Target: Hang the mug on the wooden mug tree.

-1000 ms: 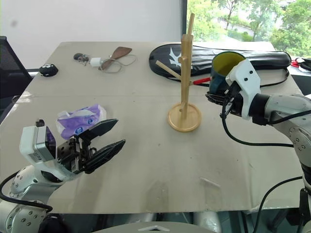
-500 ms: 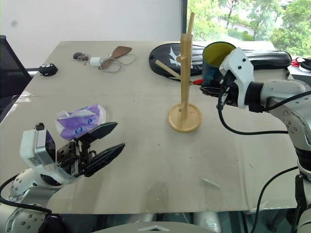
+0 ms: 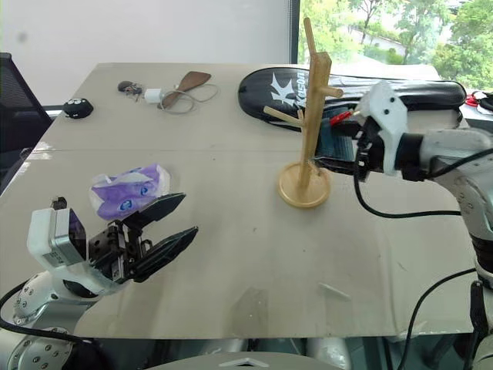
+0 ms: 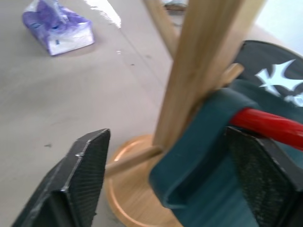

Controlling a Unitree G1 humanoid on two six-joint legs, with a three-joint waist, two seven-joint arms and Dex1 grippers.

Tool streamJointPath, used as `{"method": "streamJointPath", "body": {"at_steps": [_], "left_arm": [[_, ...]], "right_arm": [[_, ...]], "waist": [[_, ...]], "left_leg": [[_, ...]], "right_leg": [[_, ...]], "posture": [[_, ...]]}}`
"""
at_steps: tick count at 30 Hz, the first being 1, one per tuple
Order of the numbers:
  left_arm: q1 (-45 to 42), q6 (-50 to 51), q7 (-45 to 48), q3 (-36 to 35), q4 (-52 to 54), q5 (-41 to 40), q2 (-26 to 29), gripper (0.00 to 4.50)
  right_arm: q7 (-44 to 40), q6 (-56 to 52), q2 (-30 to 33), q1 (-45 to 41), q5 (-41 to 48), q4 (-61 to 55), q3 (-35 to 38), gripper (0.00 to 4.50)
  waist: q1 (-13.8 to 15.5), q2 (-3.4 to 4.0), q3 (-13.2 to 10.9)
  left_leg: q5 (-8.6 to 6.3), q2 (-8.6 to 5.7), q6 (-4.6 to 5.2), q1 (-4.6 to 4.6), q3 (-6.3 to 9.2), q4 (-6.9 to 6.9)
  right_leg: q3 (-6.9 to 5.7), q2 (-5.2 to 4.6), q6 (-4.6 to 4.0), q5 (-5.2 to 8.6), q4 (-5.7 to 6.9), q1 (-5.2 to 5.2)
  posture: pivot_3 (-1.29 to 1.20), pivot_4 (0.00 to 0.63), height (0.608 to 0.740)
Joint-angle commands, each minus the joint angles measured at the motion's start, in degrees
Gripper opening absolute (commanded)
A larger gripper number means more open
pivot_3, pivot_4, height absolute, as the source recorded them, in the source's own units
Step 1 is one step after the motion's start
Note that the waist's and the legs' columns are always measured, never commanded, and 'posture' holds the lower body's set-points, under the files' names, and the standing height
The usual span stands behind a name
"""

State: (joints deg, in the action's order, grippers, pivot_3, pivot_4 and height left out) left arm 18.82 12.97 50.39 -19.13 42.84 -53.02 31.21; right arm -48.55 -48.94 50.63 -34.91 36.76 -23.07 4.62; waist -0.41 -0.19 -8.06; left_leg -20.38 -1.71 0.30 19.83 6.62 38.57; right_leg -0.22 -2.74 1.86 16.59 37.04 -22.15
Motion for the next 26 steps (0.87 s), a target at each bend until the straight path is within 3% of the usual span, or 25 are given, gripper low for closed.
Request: {"method": "streamJointPath", "body": {"at_steps": [1, 9, 12, 17, 21, 26], "left_arm": [[0.17, -1.22, -0.36, -0.20, 2.67, -0.39, -0.02, 3.33], [0.80, 1.97, -1.82, -0.30, 2.00, -0.43, 2.52, 3.33], [0.55, 5.12, -7.16, -0.33, 1.48, 4.71, 4.62, 3.33], [3.03, 10.02, -14.10, -1.16, 2.64, 12.34, 7.76, 3.33], [5.23, 11.66, -10.40, -3.46, -0.05, 8.71, 9.05, 3.33], [6.80, 13.52, -9.31, -4.51, -1.57, 7.51, 8.91, 3.33]], "right_arm": [[0.22, 0.94, 0.09, 1.91, 4.04, -4.82, 7.14, 3.68], [4.89, -0.01, -0.99, 14.90, 8.90, -10.84, 18.63, 3.68], [0.48, 7.98, -2.26, 29.51, 2.67, -9.35, 23.59, 3.68], [-6.97, 21.97, -4.26, 43.94, -3.36, -4.08, 27.59, 3.68], [-12.04, 32.57, -5.62, 53.52, -8.26, 2.70, 30.53, 3.68], [-13.10, 38.28, -7.23, 58.73, -10.38, 4.84, 30.14, 3.68]], "waist": [[-0.11, 0.00, 0.00], [0.10, -0.02, 0.02], [0.75, -0.11, 0.08], [1.18, 0.12, 0.03], [1.09, 0.12, 0.04], [1.11, 0.24, 0.06]], "left_leg": [[0.00, 0.00, 0.00, 0.00, 0.00, 0.00], [0.00, 0.00, 0.00, -0.03, 0.02, 0.07], [0.00, -0.01, 0.00, -0.03, 0.09, 0.09], [0.00, -0.04, 0.02, -0.10, 0.09, 0.20], [0.00, 0.00, 0.01, -0.32, 0.07, 0.19], [0.00, 0.01, 0.01, -0.46, 0.06, 0.18]], "right_leg": [[0.00, 0.00, 0.00, 0.00, 0.00, 0.00], [-0.03, 0.00, 0.01, 0.00, 0.07, 0.06], [-0.10, 0.01, 0.02, -0.01, 0.07, 0.11], [-0.08, 0.00, 0.07, -0.04, -0.02, 0.34], [-0.02, 0.06, 0.07, -0.04, 0.10, 0.48], [0.01, 0.05, 0.06, -0.03, 0.10, 0.60]], "posture": [[0.00, 0.150, 0.740], [0.00, 0.150, 0.740], [0.00, 0.150, 0.740], [0.00, 0.150, 0.740], [0.00, 0.150, 0.740], [0.00, 0.150, 0.740]]}}
